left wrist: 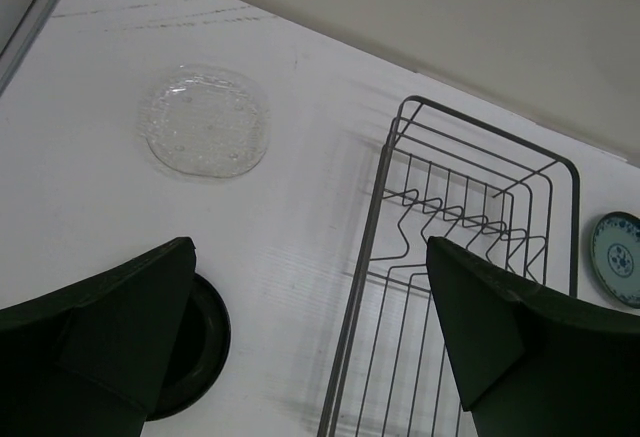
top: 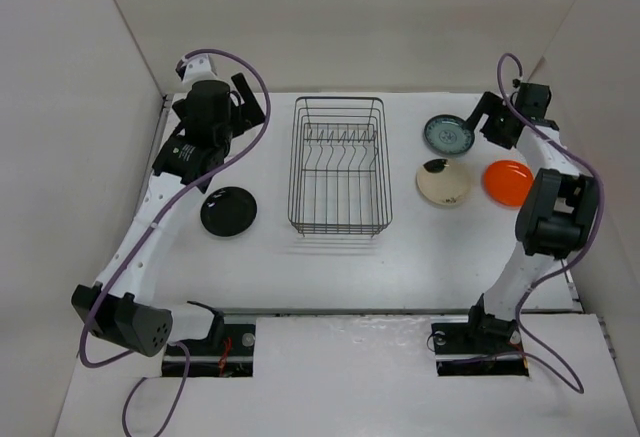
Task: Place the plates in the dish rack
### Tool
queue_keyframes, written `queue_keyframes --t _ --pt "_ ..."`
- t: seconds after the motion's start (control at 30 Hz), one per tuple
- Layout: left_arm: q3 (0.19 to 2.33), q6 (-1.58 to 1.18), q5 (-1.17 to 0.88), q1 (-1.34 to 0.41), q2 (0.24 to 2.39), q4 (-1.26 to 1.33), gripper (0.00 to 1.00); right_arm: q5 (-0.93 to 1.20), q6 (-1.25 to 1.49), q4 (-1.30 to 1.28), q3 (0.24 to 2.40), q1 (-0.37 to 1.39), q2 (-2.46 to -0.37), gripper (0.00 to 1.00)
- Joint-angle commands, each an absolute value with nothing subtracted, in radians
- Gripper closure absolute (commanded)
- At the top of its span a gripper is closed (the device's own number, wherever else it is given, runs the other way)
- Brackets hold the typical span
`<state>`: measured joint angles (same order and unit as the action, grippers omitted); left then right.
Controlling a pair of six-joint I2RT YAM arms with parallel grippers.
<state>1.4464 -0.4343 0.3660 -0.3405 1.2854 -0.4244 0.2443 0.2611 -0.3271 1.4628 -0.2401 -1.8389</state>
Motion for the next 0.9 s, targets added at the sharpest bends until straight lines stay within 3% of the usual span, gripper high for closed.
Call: queue_keyframes --t 0.0,0.27,0.47,0.87 --pt "1.437 -0.411 0.333 -0.344 1.243 -0.365 0.0 0.321 0.255 -0.288 1.617 -0.287 -1.925 0.1" --pt "1.416 -0.402 0.322 -0.344 1.224 -0.344 0.0 0.336 0.264 -0.344 1.71 -0.327 -2.068 0.13" --pt "1.416 -0.402 0.292 -0.344 1.233 -0.344 0.0 0.414 0.31 -0.353 1.74 -0.327 -2.141 0.24" --pt "1.35 -0.345 0.19 -0.344 1.291 -0.239 0.0 0.419 0.319 -0.412 1.822 -0.327 -2.243 0.25"
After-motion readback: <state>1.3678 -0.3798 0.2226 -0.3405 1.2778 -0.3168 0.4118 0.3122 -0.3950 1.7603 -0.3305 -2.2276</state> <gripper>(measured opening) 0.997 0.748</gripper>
